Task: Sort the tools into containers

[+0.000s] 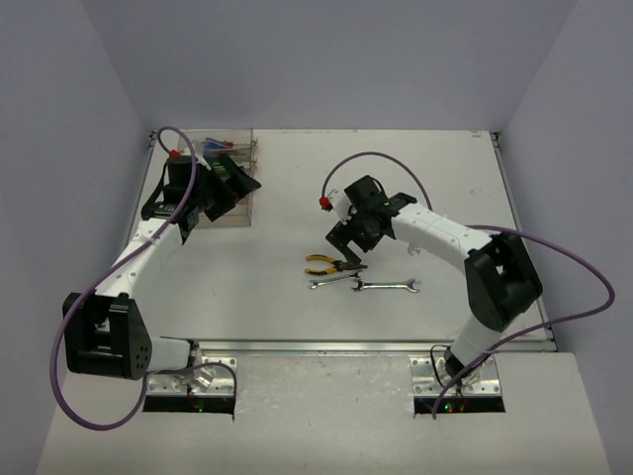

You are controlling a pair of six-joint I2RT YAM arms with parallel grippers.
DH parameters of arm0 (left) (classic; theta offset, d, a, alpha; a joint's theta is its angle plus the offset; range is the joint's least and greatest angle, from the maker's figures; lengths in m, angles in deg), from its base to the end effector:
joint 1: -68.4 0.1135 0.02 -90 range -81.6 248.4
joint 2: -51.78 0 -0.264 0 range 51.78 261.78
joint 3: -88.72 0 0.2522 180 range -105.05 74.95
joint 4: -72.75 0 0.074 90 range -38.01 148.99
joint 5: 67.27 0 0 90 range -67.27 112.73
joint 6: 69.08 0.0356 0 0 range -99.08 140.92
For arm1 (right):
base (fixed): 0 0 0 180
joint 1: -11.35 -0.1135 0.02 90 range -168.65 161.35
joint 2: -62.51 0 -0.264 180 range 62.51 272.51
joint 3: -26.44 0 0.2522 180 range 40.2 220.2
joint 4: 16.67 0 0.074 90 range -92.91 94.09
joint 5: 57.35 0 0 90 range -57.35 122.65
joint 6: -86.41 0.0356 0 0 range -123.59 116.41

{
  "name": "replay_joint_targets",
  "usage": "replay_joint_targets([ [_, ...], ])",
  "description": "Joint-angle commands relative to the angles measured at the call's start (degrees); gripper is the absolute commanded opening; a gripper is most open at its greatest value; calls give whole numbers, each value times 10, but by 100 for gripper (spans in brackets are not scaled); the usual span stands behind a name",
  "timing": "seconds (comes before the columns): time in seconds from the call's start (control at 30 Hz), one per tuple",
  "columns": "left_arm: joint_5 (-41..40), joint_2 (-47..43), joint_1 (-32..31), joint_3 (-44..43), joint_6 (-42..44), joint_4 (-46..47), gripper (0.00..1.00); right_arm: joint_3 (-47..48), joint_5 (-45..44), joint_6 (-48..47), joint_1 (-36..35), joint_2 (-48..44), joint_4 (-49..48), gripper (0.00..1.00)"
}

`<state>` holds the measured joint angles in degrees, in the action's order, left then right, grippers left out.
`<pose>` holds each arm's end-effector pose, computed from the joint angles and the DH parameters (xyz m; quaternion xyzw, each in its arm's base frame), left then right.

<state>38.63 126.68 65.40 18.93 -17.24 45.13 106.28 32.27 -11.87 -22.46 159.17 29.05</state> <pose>0.2926 -0.0251 0.2874 -0.1994 0.8487 -0.2805 0.4017 0.2848 0.1904 0.2055 -0.3481 0.9069 0.0493 0.2322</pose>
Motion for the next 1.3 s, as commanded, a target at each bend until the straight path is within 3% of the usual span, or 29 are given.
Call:
replay_joint_targets([
  [0.0,4,-20,-5,10,7,24,100,61,-12,-72,-4,40,-1,99],
  [0.23,14,-21,-6,23,-2,37,100,131,-23,-130,-18,125,25,86],
  [0.37,13,-22,-5,24,0,37,100,162,34,-132,-33,162,57,78],
  [0.6,15,-22,-6,31,5,36,100,133,96,-114,-61,169,3,77],
  [0.77,19,-22,-6,33,5,37,100,134,55,-112,-62,213,-42,60],
  [0.9,20,-21,-6,34,5,39,100,149,57,-116,-62,240,-47,57],
  [1.1,22,-21,-5,36,8,40,100,152,70,-121,-61,265,-33,36],
  [1.27,22,-19,-6,40,8,45,100,145,47,-124,-61,258,-39,8],
])
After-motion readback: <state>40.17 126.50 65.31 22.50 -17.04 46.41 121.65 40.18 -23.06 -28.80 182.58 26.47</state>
